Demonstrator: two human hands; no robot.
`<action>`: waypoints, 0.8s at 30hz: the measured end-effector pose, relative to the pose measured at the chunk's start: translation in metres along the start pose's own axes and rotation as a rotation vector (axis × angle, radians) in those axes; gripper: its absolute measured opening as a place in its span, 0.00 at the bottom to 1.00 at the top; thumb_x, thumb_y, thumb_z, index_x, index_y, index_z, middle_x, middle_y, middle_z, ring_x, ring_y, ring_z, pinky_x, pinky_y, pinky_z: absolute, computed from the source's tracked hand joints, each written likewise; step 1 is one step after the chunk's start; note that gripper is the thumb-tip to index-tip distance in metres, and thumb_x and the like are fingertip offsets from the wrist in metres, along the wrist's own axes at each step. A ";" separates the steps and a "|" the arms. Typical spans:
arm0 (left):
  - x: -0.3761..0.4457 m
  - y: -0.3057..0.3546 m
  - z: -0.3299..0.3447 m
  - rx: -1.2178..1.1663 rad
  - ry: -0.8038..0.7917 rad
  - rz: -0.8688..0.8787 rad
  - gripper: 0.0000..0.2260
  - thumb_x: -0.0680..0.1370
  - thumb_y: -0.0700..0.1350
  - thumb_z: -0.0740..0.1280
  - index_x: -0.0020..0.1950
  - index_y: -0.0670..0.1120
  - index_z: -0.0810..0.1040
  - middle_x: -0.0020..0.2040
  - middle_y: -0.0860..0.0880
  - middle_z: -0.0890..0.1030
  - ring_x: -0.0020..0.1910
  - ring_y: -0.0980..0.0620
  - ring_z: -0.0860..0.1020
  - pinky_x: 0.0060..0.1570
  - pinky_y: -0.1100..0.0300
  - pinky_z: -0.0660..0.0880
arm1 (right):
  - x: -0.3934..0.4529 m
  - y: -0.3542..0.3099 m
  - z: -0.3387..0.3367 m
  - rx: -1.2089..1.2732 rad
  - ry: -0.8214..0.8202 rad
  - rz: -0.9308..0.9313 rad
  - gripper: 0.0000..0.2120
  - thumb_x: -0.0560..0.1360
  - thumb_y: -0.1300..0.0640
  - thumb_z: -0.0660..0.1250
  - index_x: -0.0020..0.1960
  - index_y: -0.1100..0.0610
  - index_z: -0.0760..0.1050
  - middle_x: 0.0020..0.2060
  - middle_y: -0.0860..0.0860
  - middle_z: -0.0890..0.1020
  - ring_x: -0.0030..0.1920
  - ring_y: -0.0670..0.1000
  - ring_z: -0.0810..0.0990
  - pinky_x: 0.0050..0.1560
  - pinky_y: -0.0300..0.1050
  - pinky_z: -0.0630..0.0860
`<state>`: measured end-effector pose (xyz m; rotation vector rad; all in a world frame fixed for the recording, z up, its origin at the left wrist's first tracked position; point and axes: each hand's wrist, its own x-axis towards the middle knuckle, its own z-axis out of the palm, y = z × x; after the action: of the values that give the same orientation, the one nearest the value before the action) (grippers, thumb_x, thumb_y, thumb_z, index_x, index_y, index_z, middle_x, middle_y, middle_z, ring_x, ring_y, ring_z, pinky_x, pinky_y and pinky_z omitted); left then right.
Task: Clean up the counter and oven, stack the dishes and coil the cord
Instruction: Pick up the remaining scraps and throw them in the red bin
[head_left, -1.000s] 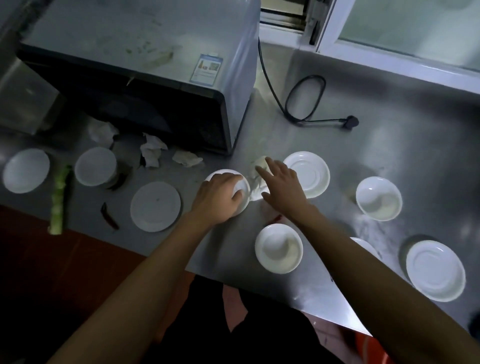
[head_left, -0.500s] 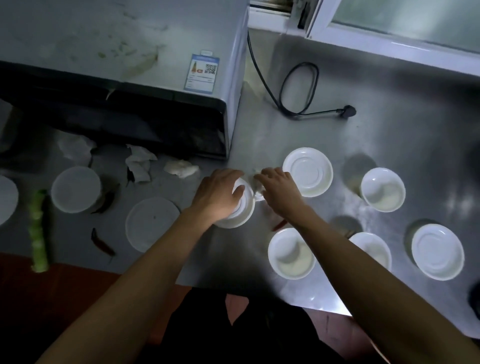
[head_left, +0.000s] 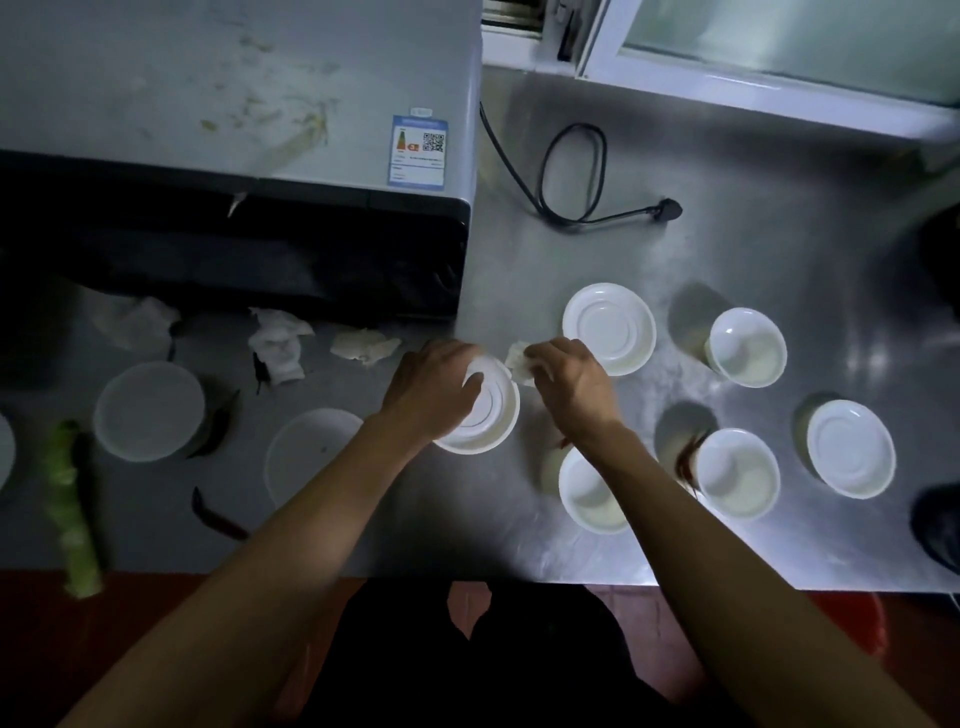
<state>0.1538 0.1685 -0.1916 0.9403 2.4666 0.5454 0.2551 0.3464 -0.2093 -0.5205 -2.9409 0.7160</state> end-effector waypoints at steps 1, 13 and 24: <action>-0.002 0.000 -0.002 0.001 0.006 0.003 0.16 0.80 0.49 0.63 0.68 0.48 0.75 0.66 0.49 0.77 0.65 0.45 0.72 0.64 0.48 0.69 | -0.002 -0.005 -0.001 0.011 0.011 -0.011 0.09 0.70 0.68 0.67 0.49 0.63 0.80 0.42 0.60 0.82 0.42 0.64 0.79 0.37 0.57 0.78; -0.070 -0.009 -0.007 0.093 0.097 -0.213 0.15 0.80 0.50 0.61 0.66 0.51 0.76 0.61 0.51 0.79 0.60 0.46 0.76 0.58 0.46 0.73 | -0.024 -0.051 0.012 0.145 -0.047 -0.117 0.12 0.74 0.64 0.66 0.56 0.60 0.81 0.51 0.58 0.82 0.51 0.61 0.78 0.47 0.55 0.79; -0.123 -0.049 -0.021 0.065 0.181 -0.307 0.21 0.80 0.48 0.64 0.73 0.48 0.70 0.72 0.48 0.71 0.70 0.46 0.69 0.68 0.47 0.65 | -0.040 -0.090 0.018 0.182 -0.074 -0.232 0.12 0.76 0.67 0.65 0.57 0.61 0.81 0.53 0.59 0.83 0.53 0.62 0.79 0.54 0.53 0.76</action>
<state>0.1995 0.0453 -0.1665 0.5377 2.7375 0.4640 0.2626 0.2502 -0.1836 -0.1379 -2.8946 0.9773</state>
